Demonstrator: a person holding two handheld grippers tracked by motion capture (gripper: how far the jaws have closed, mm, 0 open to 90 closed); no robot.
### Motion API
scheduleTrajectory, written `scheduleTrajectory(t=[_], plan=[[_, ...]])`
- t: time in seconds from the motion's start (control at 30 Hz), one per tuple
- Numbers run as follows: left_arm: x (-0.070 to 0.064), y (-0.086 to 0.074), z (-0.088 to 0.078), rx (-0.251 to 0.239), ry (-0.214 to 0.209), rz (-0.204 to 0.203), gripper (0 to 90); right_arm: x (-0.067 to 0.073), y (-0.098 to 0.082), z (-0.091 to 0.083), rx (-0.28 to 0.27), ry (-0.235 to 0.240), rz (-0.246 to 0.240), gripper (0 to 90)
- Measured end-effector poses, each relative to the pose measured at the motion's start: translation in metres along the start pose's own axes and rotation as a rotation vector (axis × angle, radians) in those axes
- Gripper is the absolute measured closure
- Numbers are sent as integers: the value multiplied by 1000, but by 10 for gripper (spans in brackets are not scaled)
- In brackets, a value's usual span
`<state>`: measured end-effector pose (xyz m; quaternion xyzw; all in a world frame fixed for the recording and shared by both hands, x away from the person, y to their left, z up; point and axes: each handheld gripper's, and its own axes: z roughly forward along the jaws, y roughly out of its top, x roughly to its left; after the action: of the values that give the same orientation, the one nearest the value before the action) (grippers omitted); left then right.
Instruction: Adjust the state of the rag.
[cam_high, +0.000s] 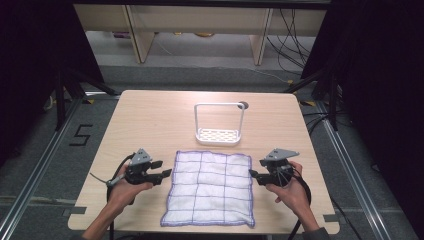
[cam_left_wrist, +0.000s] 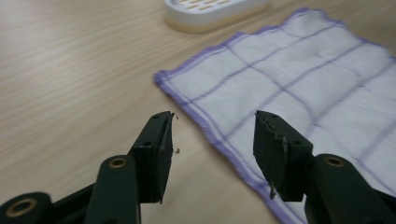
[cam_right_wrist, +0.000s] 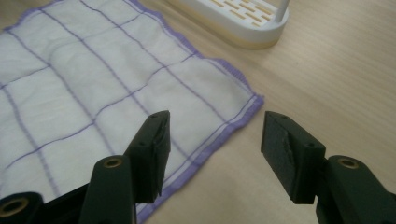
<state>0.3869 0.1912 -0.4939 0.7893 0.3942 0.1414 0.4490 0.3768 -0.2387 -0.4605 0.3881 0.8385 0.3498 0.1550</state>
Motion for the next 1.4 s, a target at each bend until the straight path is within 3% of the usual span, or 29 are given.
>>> scheduleTrajectory(t=[0.03,0.13,0.17,0.23,0.43,0.57,0.6,0.67,0.73,0.77,0.83,0.87,0.9,0.97,1.0,1.13,1.17,1.23,1.3,1.33,1.37,1.4], plan=[[9,4,8,28,9,5,469,-7,6,9,-1,-10,0,437],[14,10,16,37,15,17,469,-13,11,14,-1,-13,5,442],[15,15,25,35,4,14,476,-18,16,20,0,-14,5,450],[14,20,33,54,14,53,470,-23,20,26,-8,-21,2,454],[15,34,53,82,6,58,422,-34,28,43,29,-23,1,456],[16,35,63,107,13,80,406,-36,30,51,27,-31,6,450],[16,34,68,112,21,77,395,-37,32,53,47,-27,2,442],[16,33,72,119,13,64,394,-37,31,59,29,-34,2,439],[16,32,74,126,14,77,398,-36,31,59,62,-30,19,437],[16,32,74,128,18,81,403,-36,31,61,55,-41,2,436],[16,32,75,130,21,96,420,-36,31,61,77,-38,-1,442],[16,31,75,129,21,107,430,-35,31,62,64,-34,17,443],[16,31,76,137,18,116,443,-36,31,62,78,-37,-7,444],[16,30,77,133,17,117,455,-35,30,65,61,-40,-5,447],[16,30,78,133,19,120,488,-34,31,65,91,-34,-14,451],[14,28,80,135,6,149,541,-33,31,71,92,-42,-24,464],[13,27,79,137,-16,160,612,-31,31,76,109,-31,-22,488],[13,27,80,130,-21,167,662,-31,31,81,117,-27,-60,534],[12,27,80,126,-32,164,689,-29,31,83,110,-23,-48,566],[12,26,80,122,-40,159,726,-31,31,84,129,-8,-81,619],[12,26,81,118,-46,159,781,-33,31,85,117,30,-62,745],[12,26,81,118,-46,159,801,-34,31,87,106,29,-55,794]])
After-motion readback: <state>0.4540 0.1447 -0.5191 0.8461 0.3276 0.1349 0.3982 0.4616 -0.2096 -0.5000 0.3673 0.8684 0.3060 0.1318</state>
